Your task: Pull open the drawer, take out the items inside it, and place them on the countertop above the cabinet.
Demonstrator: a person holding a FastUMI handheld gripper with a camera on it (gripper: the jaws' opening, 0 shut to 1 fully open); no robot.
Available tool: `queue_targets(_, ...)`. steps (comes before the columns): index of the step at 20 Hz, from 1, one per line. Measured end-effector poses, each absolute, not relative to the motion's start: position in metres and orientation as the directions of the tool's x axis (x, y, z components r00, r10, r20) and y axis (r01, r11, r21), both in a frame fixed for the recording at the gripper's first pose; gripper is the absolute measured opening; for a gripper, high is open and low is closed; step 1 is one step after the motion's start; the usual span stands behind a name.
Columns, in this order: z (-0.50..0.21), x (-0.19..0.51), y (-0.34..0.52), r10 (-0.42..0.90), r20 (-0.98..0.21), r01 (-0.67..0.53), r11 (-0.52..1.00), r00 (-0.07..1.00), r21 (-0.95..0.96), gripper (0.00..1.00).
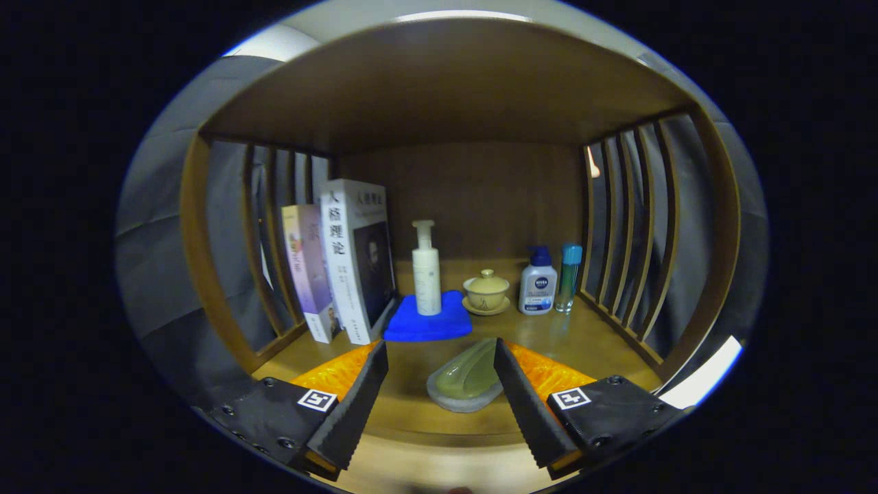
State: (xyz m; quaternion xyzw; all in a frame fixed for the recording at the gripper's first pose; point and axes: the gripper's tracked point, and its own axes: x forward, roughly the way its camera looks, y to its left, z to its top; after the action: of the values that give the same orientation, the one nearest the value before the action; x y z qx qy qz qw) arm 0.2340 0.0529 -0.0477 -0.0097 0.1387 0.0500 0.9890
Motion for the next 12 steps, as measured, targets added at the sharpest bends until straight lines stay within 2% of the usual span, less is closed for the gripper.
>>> queue_targets(5,-0.034,0.175,0.062,0.137,-0.19,-0.145,0.989,0.972,-0.034,0.98)
queue_targets(12,-0.037,0.119,0.054,0.106,-0.111,-0.115,0.99,0.988,-0.08,0.98)
